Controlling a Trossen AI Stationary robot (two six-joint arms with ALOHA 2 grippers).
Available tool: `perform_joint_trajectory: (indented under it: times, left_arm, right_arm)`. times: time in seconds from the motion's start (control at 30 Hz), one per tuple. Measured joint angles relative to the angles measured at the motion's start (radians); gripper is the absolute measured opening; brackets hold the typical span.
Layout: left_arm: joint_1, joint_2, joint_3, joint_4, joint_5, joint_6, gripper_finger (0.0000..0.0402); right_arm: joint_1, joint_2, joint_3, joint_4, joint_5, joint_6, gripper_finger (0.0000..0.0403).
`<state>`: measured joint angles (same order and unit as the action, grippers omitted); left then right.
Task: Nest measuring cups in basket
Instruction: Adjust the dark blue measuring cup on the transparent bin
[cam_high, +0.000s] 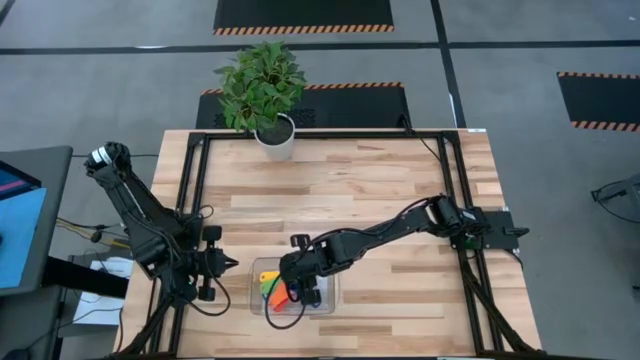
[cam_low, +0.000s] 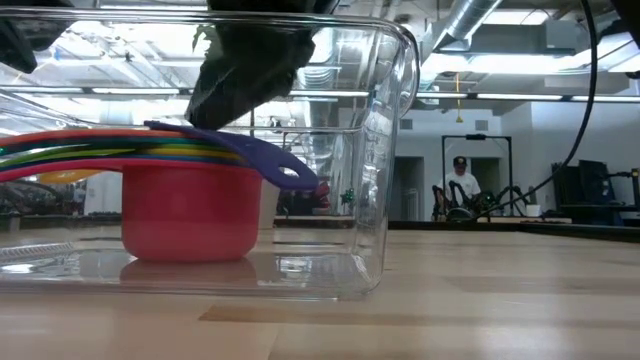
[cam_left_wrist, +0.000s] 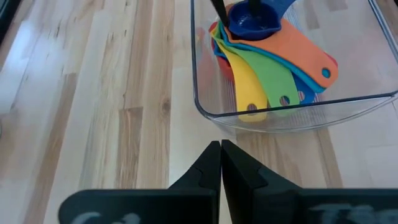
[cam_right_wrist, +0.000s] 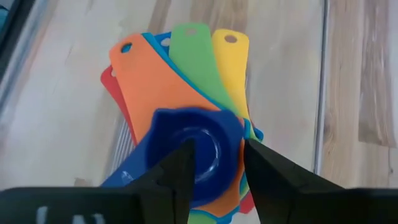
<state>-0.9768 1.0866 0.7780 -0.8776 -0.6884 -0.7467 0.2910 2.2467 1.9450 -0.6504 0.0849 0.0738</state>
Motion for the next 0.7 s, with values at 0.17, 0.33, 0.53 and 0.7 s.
perform_joint_trajectory:
  times: [0.17,0.33,0.53,0.7]
  left_arm:
    - [0.000,0.000,0.000,0.000,0.000,0.000,0.0000]
    - [0.000,0.000,0.000,0.000,0.000,0.001,0.0000]
    - [0.000,0.000,0.000,0.000,0.000,0.001,0.0000]
    - [0.000,0.000,0.000,0.000,0.000,0.001,0.0000]
  right_arm:
    - [0.000,0.000,0.000,-0.004,-0.002,0.001,0.0142]
    - [0.002,0.000,0.000,-0.004,-0.004,0.005,0.0118]
    - [0.006,0.000,0.000,-0.007,-0.005,0.016,0.0098]
    - [0.006,0.000,0.000,-0.008,-0.006,0.024,0.0084]
